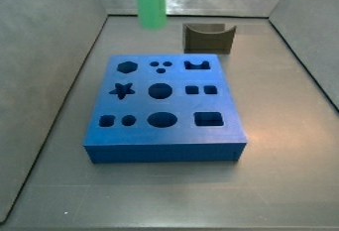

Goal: Insert the hexagon object.

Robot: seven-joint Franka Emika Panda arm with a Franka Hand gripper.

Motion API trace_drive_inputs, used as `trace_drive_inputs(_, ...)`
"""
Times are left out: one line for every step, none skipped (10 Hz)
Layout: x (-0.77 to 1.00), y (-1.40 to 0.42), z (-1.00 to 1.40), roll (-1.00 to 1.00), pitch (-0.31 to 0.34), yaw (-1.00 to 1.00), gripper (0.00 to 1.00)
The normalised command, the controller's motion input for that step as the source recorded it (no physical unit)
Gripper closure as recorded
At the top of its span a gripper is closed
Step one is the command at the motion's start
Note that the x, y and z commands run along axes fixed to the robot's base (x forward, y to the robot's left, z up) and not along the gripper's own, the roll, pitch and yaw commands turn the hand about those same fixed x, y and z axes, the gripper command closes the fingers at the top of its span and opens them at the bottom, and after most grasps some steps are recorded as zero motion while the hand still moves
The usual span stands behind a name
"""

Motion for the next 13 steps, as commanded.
trace_drive_inputs(-0.23,0.00,-0.79,-0.14,0.000,-0.87,1.00)
trace_drive_inputs(-0.27,0.03,-0.83,-0.12,0.000,-0.84,1.00)
trace_drive_inputs(-0.20,0.10,-0.67,-0.19,-0.036,-0.70,1.00)
trace_drive_inputs(-0.35,0.51,-0.66,-0.23,-0.050,-0.27,1.00)
trace_drive_inputs(-0.41,0.48,-0.49,-0.19,-0.093,-0.28,1.00)
trace_drive_inputs(-0.49,0.39,-0.49,-0.18,-0.120,-0.34,1.00)
trace_drive_inputs(-0.48,0.39,-0.47,-0.18,-0.133,-0.34,1.00)
trace_drive_inputs(-0.09,0.51,-0.25,-0.26,-0.079,-0.16,1.00)
trace_drive_inputs(0.00,0.49,-0.18,-0.21,-0.011,0.00,1.00)
trace_drive_inputs(0.00,0.48,-0.22,-0.17,-0.010,0.00,1.00)
trace_drive_inputs(0.00,0.20,-0.14,-0.12,0.000,0.01,1.00)
trace_drive_inputs(0.00,0.05,-0.12,-0.08,-0.011,0.06,1.00)
trace_drive_inputs(-0.05,0.00,-0.09,-0.07,-0.037,0.07,1.00)
